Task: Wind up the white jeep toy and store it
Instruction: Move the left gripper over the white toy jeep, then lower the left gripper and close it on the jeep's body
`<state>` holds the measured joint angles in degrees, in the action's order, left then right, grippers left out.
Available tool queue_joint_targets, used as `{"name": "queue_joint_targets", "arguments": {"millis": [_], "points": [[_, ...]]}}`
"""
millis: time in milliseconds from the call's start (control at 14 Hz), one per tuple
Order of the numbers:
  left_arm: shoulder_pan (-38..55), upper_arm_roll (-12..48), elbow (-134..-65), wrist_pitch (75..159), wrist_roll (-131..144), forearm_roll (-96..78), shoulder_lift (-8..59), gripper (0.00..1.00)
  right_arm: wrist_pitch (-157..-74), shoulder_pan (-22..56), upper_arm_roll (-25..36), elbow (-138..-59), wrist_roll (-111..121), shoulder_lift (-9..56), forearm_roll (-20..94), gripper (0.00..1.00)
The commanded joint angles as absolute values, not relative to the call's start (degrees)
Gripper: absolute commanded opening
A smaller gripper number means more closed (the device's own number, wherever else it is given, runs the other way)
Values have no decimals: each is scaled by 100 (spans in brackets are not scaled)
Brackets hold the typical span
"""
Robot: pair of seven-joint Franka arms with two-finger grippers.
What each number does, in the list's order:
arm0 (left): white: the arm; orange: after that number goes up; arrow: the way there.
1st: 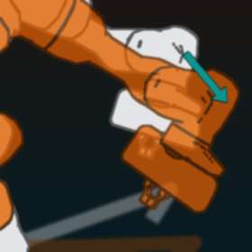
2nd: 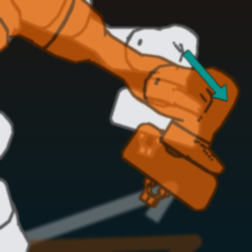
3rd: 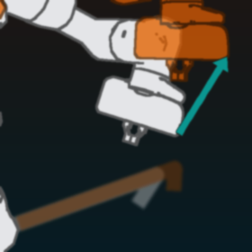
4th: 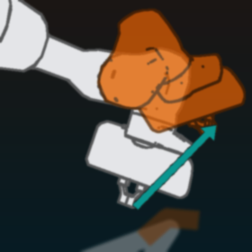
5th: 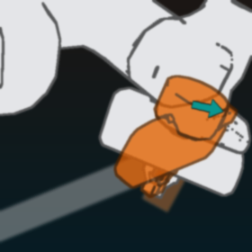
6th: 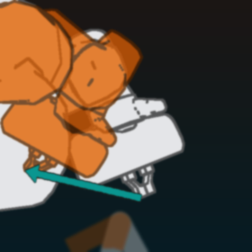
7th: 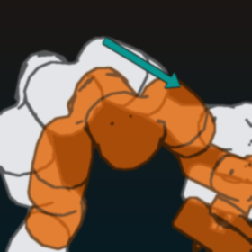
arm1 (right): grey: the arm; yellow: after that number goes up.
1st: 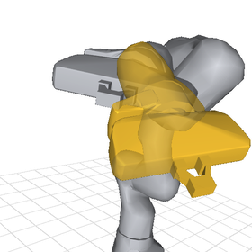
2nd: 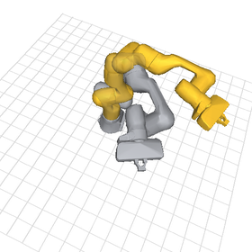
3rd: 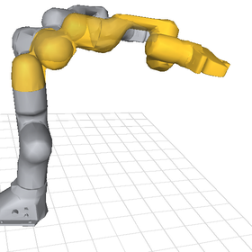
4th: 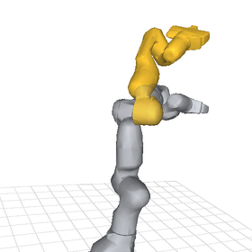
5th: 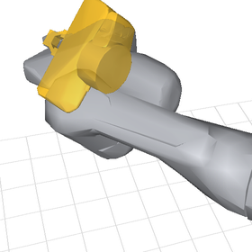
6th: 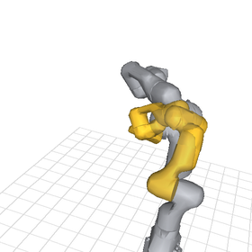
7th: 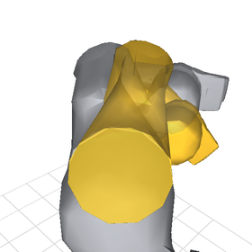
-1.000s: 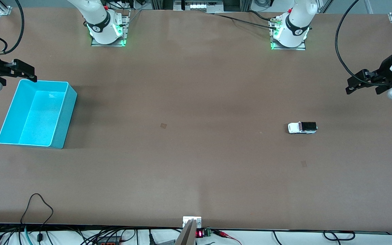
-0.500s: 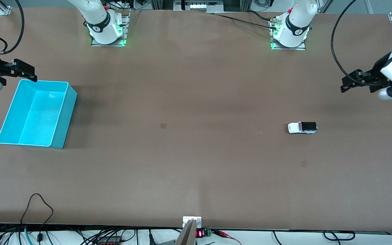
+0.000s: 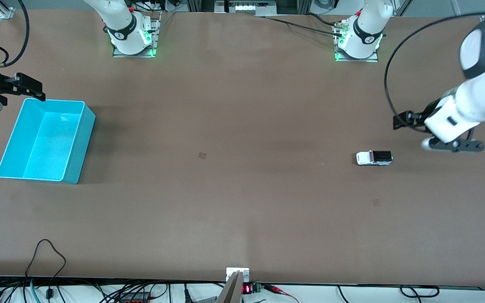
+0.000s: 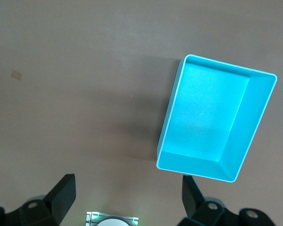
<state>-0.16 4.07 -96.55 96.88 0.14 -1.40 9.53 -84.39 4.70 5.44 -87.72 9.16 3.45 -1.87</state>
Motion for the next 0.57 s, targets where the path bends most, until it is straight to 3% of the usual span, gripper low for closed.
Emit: {"name": "queue_joint_targets", "arguments": {"millis": [0,286,500], "points": [[9,378,-9895,10000,-805,-246,1028,100,-8358,440,571,-8789,879,290,-105,100],[-35,369,-10817,10809,-2335,69,1046,100,-8358,439,571,-8789,879,290,-105,100],[-35,369,-11117,11135,-3161,412,1151,100,-8358,439,571,-8789,879,308,-97,100]]}}
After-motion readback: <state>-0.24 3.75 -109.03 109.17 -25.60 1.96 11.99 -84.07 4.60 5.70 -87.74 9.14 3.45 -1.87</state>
